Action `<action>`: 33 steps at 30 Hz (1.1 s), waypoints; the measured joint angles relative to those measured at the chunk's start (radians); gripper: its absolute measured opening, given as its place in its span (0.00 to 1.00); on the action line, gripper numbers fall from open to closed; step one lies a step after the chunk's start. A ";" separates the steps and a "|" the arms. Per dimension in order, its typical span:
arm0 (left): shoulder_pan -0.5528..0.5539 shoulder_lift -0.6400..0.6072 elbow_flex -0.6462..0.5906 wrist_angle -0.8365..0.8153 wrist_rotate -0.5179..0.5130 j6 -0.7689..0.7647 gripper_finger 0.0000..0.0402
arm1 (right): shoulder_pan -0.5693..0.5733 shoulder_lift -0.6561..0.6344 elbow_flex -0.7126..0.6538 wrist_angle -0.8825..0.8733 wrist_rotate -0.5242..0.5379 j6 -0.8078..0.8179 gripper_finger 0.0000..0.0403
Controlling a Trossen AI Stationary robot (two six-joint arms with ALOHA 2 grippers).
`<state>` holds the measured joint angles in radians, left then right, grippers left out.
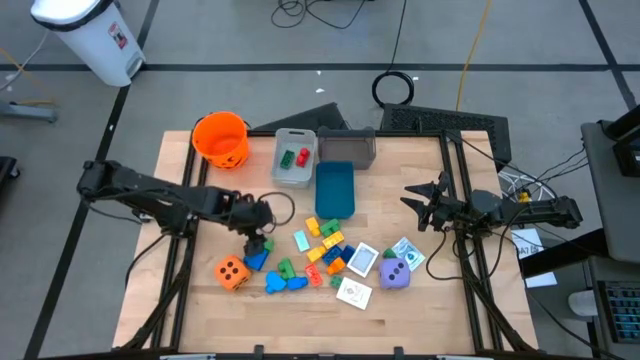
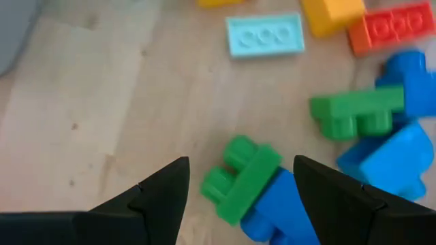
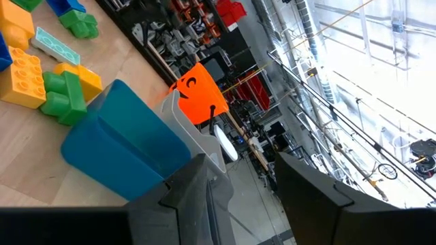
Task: Pick & Place Toys
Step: Put the green 2 stud gamepiece into the white bin
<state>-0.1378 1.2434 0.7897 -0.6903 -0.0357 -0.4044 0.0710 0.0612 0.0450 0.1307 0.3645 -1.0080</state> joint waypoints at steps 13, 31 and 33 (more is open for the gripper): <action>-0.089 0.000 -0.180 0.140 -0.059 -0.067 0.67 | 0.000 0.000 0.000 0.000 0.000 0.000 0.42; -0.049 0.001 -0.231 0.252 -0.257 -0.035 0.67 | 0.000 0.000 0.000 0.000 0.000 0.000 0.42; -0.035 0.001 -0.230 0.276 -0.257 -0.033 0.67 | 0.000 0.000 0.000 0.000 0.000 0.000 0.42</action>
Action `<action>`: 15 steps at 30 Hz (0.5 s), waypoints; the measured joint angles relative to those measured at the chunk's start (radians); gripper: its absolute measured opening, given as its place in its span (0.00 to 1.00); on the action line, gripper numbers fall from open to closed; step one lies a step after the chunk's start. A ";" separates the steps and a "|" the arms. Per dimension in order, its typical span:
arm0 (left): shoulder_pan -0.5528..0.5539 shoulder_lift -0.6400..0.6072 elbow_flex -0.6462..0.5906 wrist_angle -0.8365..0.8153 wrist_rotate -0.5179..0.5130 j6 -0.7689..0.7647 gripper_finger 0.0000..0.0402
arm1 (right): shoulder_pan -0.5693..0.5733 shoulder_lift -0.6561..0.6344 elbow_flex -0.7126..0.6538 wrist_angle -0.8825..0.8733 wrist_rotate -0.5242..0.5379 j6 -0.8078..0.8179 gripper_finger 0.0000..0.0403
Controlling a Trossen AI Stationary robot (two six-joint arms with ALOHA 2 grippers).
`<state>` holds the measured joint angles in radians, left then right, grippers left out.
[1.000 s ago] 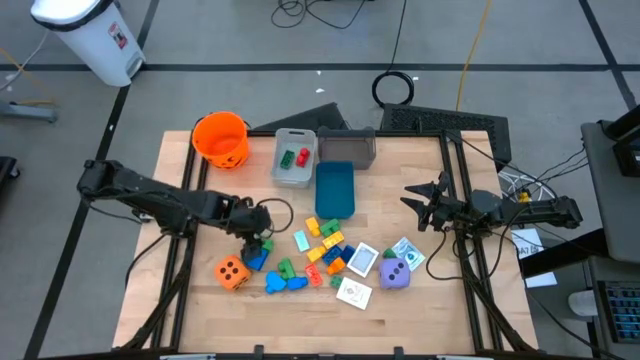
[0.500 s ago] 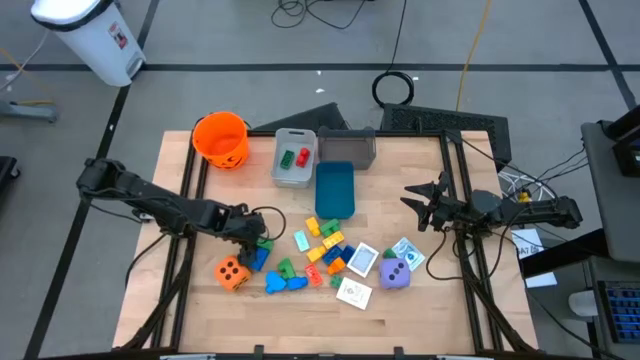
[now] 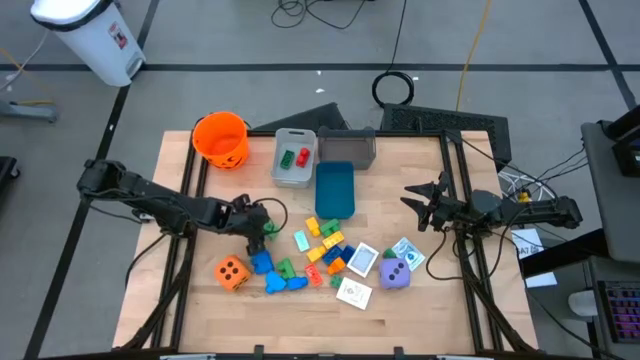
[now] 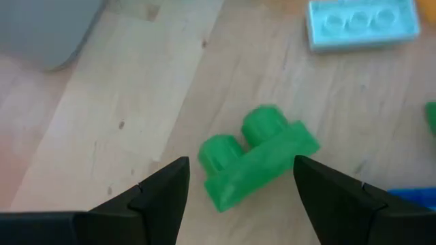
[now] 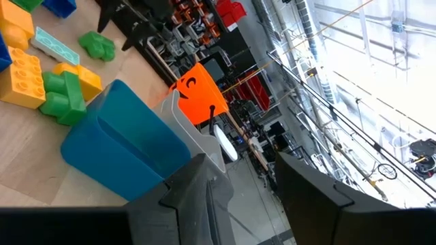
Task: Pick & Place Toys
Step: Put the green 2 stud gamepiece into the white bin
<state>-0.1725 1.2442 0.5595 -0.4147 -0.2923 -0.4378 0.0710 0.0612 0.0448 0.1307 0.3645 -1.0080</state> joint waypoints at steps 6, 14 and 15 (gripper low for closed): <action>0.009 0.000 0.001 0.000 0.043 0.137 0.67 | 0.000 0.000 0.000 0.000 0.000 0.000 0.42; 0.014 0.000 0.001 -0.013 0.049 0.194 0.67 | 0.000 0.000 0.000 0.000 0.000 0.000 0.42; 0.020 0.000 -0.001 -0.012 0.049 0.156 0.67 | 0.000 0.000 0.000 0.000 0.000 0.000 0.42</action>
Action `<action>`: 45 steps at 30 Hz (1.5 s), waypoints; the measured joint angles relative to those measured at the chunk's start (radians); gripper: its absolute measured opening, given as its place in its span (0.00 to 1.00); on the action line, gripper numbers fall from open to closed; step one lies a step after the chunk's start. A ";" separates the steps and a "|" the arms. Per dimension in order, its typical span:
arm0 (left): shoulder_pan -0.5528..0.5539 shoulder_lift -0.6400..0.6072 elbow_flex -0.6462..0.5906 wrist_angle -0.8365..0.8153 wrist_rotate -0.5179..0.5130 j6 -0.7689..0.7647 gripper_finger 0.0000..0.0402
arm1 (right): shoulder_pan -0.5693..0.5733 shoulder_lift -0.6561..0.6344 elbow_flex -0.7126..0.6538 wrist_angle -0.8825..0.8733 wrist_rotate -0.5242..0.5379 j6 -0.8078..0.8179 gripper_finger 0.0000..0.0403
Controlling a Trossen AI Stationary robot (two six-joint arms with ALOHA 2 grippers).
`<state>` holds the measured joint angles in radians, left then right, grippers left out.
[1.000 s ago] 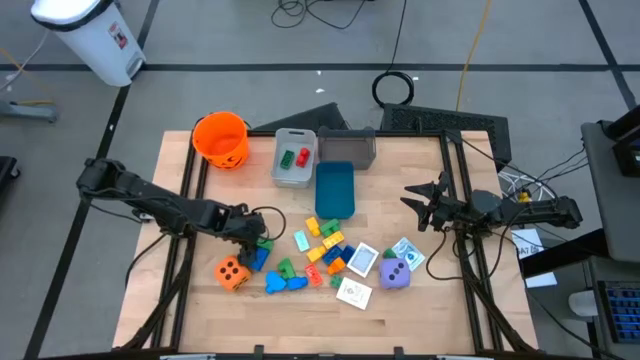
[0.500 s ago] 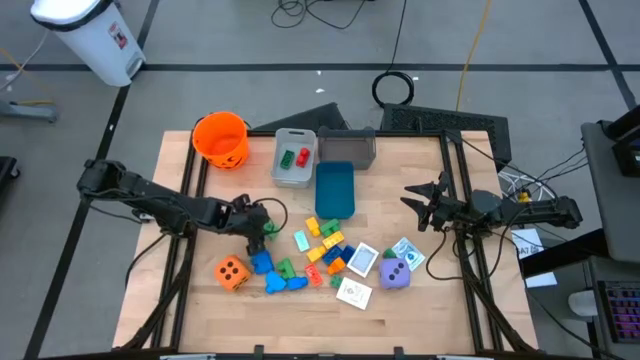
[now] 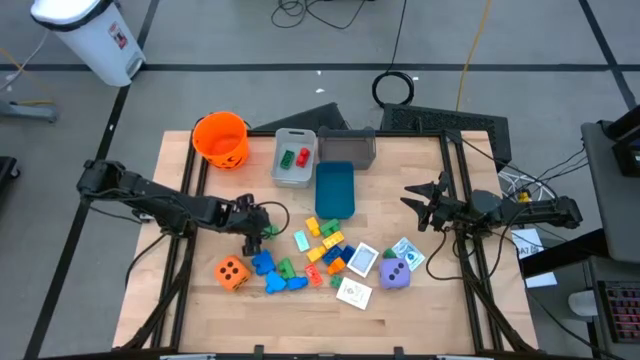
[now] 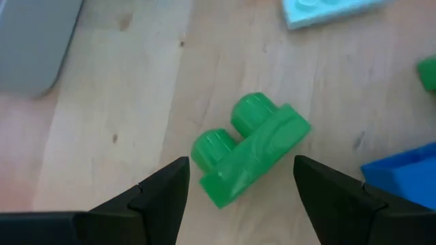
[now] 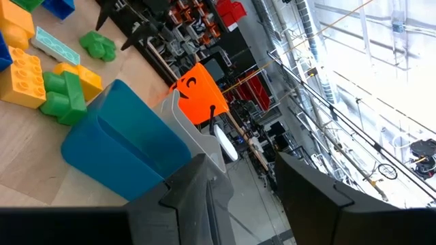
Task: Pick & Place Toys
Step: Put the green 2 stud gamepiece into the white bin
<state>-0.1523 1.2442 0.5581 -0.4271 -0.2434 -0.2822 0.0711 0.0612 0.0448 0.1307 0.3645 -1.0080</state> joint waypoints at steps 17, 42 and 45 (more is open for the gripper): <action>0.047 0.000 -0.075 0.128 -0.031 0.093 0.67 | 0.000 0.000 0.000 0.000 0.000 0.000 0.42; 0.144 0.044 -0.075 0.266 0.131 0.197 0.67 | 0.000 0.000 0.000 0.000 0.000 0.000 0.42; 0.160 0.116 -0.074 0.306 0.145 0.203 0.67 | 0.000 0.000 0.000 0.000 0.000 0.000 0.42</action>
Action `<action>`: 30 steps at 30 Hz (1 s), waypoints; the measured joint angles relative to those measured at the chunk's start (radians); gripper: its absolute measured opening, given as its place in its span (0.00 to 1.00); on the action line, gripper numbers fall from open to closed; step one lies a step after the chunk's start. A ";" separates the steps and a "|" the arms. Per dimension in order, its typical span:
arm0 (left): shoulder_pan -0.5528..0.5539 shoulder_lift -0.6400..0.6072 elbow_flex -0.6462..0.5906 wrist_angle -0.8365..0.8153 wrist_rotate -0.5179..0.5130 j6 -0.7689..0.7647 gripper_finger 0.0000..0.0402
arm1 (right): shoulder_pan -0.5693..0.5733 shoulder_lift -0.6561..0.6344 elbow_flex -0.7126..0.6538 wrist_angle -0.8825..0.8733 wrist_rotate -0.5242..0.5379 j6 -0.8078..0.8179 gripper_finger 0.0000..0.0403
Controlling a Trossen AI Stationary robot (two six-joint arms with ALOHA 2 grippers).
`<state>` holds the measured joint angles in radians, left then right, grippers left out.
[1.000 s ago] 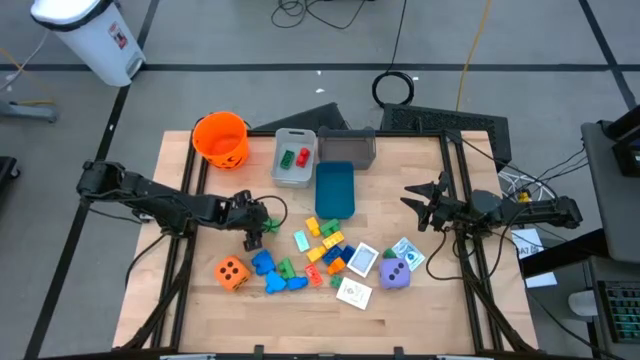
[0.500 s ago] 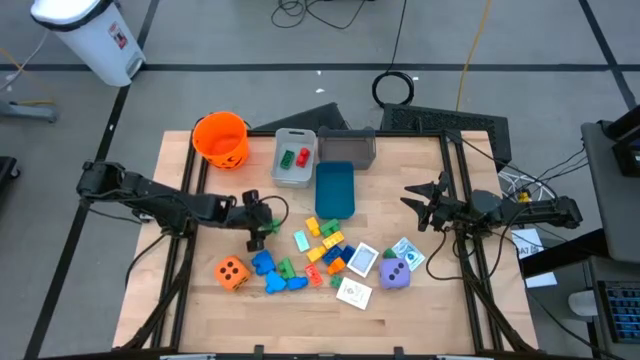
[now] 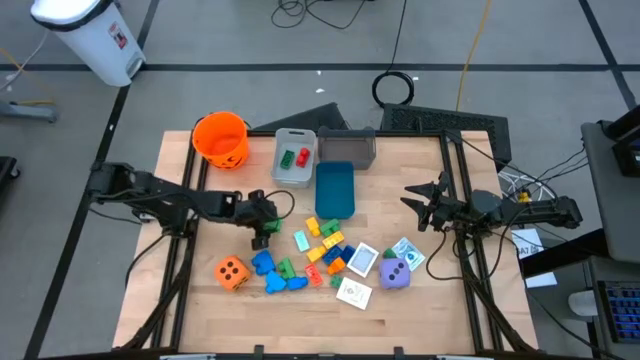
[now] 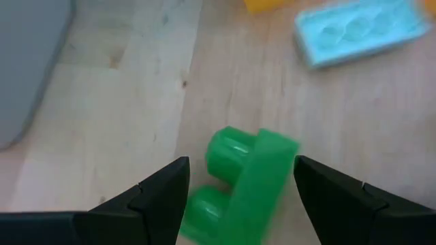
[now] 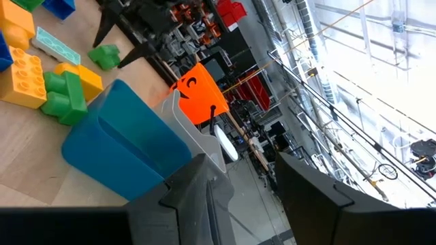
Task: Pick & Place Toys
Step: Put the green 2 stud gamepiece into the white bin
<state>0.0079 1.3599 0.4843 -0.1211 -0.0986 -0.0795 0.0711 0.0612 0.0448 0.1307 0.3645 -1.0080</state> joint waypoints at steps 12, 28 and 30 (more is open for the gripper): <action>0.023 0.054 0.001 0.037 -0.015 -0.077 0.66 | 0.000 0.000 0.000 0.000 0.000 0.000 0.42; 0.039 0.045 0.079 0.020 0.004 -0.226 0.44 | 0.000 0.000 0.000 0.000 0.000 0.000 0.42; 0.046 0.045 0.125 -0.010 -0.026 -0.211 0.44 | 0.000 0.000 0.000 0.000 0.000 0.000 0.42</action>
<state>0.0534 1.4052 0.6088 -0.1311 -0.1245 -0.2910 0.0710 0.0612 0.0452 0.1310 0.3645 -1.0080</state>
